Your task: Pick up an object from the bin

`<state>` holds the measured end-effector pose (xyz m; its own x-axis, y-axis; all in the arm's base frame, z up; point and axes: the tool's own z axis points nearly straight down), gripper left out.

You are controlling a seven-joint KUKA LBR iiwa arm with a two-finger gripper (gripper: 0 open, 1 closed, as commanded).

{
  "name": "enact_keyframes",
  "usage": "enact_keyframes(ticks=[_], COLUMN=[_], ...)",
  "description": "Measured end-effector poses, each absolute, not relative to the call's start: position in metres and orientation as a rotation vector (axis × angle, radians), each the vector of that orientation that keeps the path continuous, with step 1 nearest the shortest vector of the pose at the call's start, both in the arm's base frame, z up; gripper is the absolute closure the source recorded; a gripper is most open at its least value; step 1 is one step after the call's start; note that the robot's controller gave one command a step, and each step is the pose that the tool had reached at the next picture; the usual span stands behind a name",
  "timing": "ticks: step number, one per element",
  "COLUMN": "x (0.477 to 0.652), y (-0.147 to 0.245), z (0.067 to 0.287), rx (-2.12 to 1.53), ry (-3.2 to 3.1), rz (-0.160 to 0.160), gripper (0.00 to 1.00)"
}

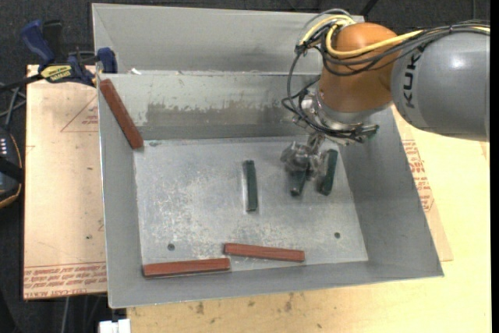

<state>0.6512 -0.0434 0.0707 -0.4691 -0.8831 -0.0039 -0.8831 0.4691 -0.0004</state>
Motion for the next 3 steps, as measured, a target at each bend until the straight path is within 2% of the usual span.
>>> enact_keyframes(ticks=[2,3], x=[0.651,0.652], y=[-0.043,-0.062], z=[0.071,0.106], rx=[-1.617,-1.856], ry=[2.690,2.522], rz=[0.003,-0.009], gripper=[1.00,1.00])
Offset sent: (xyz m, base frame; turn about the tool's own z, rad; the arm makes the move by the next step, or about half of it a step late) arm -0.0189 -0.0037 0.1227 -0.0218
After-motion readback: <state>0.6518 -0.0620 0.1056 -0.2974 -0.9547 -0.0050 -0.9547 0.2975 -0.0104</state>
